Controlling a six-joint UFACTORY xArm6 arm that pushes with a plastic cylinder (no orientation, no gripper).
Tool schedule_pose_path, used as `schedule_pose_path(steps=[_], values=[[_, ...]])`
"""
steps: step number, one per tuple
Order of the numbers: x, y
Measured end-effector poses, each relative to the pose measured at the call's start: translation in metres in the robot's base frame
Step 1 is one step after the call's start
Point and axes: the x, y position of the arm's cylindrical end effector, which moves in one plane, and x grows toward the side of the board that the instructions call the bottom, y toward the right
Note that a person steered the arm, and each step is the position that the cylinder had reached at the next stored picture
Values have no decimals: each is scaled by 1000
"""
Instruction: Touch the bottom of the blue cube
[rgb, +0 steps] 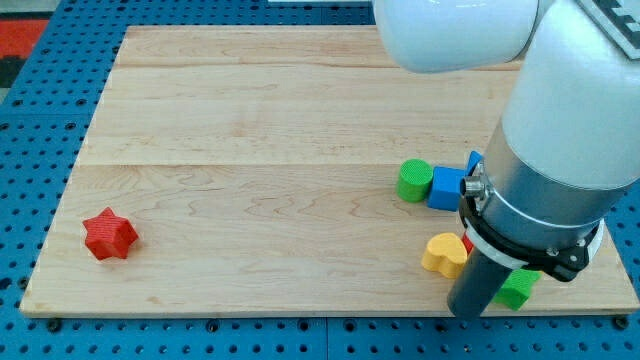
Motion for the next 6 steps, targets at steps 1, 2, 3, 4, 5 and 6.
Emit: schedule_pose_path(steps=[1,2,3,4,5,6], values=[[-1,0],[-5,-5],[-62,-61],[-104,-56],[-119,56],[-88,168]])
